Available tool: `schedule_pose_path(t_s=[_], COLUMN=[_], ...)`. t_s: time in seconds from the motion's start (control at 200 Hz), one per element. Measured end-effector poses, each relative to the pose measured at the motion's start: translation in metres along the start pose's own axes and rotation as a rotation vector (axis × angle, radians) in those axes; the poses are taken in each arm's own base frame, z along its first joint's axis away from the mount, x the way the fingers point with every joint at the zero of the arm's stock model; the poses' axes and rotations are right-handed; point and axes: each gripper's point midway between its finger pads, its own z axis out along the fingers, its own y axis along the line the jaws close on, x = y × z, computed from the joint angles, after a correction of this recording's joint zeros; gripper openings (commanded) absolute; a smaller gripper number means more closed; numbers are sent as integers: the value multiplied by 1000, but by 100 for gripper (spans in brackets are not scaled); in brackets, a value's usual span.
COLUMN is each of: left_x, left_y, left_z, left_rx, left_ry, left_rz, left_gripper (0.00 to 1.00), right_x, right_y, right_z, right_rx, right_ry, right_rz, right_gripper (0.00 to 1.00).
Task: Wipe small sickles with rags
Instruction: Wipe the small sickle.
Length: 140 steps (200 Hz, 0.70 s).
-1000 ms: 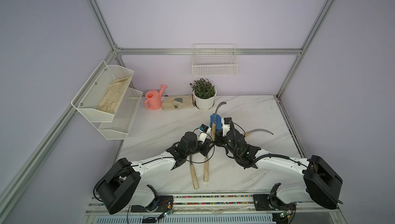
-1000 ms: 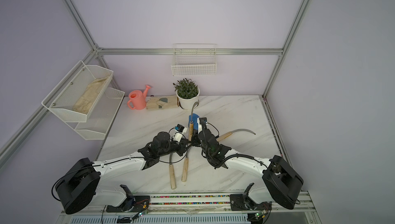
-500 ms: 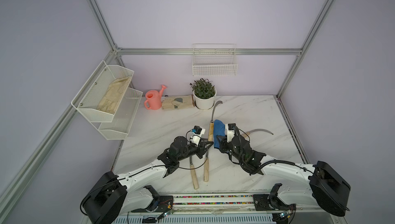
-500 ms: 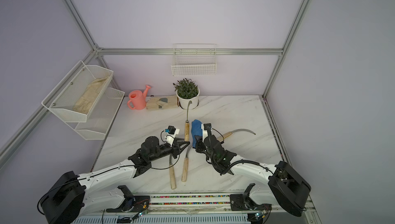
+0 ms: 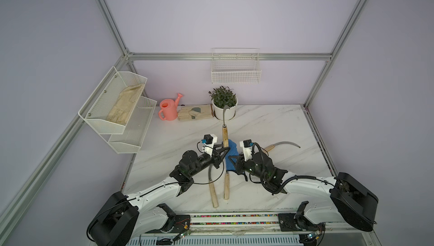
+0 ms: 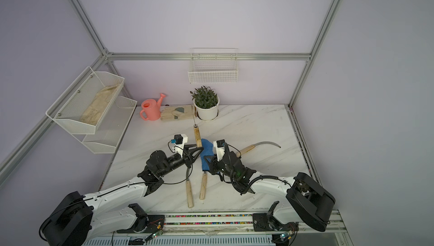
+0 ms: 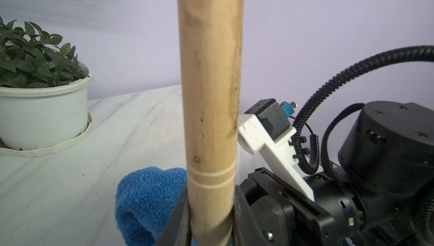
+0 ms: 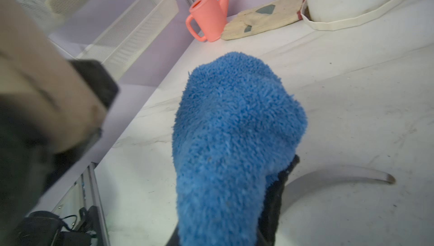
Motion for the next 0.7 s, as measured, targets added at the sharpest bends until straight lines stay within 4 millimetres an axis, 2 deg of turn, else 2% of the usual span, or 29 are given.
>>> schedule_pose_path(t_s=[0.185,0.3,0.5,0.58,0.7], left_x=[5,1,-5,-4,1], left_y=[-1,-3,-11,-10,-8], left_z=[3,2,4,5,6], left_rx=[17,28,69,71,67], left_ry=[12,-3,-28,-28,-13], left_rz=[-3,3,14,14,9], left_gripper=[0,0,0,0,0], right_x=[-10,-13,-22,-20,-7], right_y=[24,27,31,32,36], right_z=[-1,-5,-25,-22,0], right_rx=[-118,-133,-151,-156,-172], right_ry=[-29,-41,-83,-73,-12], right_rz=[14,16,14,22,34], right_gripper=[0,0,0,0,0])
